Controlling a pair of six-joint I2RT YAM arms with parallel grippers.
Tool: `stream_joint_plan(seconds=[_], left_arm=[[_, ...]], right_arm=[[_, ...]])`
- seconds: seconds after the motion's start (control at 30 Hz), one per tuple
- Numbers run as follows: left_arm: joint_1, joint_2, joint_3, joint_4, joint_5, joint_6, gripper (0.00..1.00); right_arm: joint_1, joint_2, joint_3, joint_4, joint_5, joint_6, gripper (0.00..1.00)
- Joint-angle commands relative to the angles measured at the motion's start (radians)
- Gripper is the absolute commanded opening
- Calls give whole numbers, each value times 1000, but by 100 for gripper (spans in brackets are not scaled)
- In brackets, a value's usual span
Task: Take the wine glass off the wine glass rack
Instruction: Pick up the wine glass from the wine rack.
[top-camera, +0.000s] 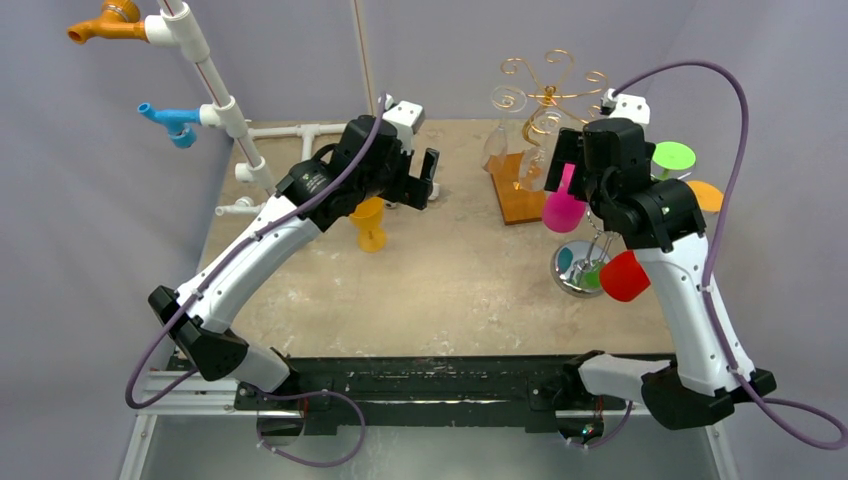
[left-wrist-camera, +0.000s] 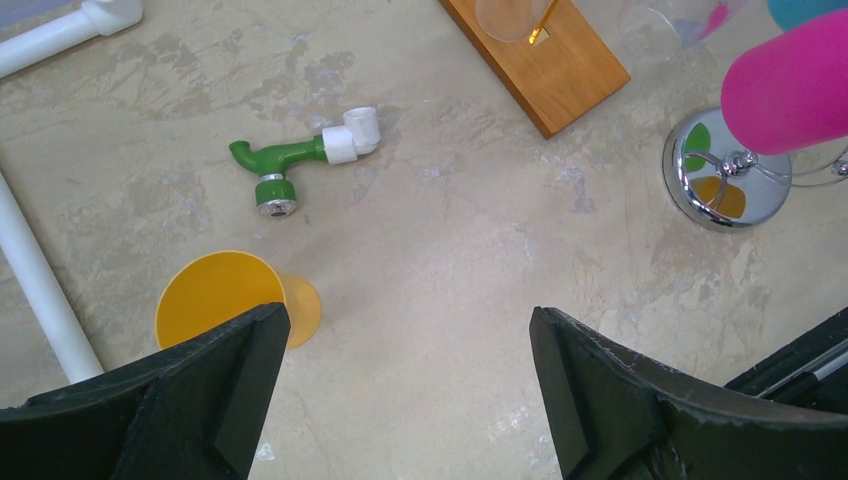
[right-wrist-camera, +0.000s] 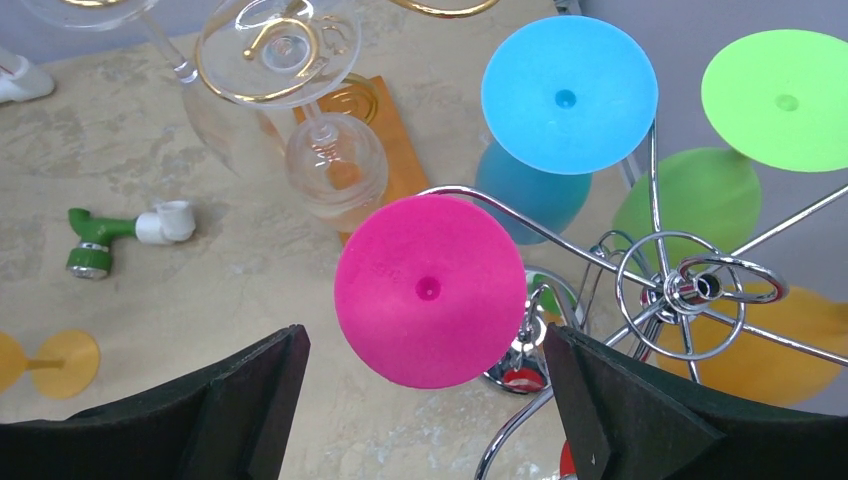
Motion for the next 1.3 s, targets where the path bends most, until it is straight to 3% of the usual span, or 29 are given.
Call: stream_joint_plan(seconds=[0.0, 1.27], left_arm=[[2, -37, 2, 31, 7, 28, 100], [2, -31, 26, 23, 17, 41, 100]], right_arm=[[5, 10, 49, -21, 74, 16, 99], [13, 65, 37, -6, 90, 16, 99]])
